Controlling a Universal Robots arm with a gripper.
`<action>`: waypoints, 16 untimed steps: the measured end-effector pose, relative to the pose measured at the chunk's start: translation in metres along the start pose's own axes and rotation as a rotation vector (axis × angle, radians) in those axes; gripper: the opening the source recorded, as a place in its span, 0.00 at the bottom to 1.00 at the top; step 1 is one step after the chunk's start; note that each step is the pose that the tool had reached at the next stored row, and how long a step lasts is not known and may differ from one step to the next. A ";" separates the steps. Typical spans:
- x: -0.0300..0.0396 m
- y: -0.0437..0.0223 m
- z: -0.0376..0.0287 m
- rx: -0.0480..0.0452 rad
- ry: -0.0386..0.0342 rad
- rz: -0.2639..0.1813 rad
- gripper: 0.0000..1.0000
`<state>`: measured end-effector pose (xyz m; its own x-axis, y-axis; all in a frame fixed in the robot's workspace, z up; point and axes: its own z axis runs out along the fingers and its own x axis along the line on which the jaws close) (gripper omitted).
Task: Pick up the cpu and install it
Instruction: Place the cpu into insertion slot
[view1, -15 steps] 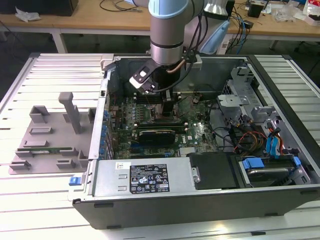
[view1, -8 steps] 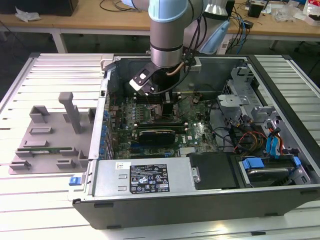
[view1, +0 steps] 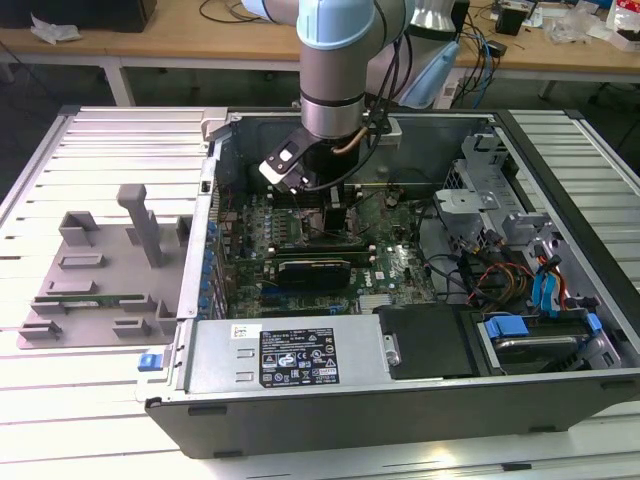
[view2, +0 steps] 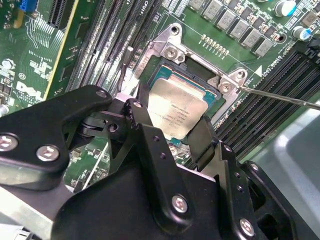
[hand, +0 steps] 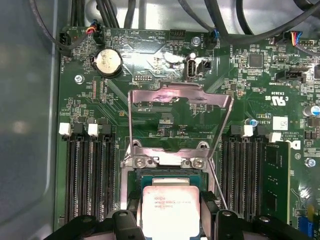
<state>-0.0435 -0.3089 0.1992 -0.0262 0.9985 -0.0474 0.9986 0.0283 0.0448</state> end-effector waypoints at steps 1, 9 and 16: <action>0.0000 0.0000 0.0002 0.0000 0.0001 0.000 0.55; 0.0002 -0.0002 0.0031 0.0005 0.0042 0.012 0.55; 0.0002 0.0019 0.0033 0.0003 0.0043 0.014 0.55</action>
<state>-0.0415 -0.3088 0.1960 -0.0127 0.9990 -0.0426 0.9989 0.0146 0.0452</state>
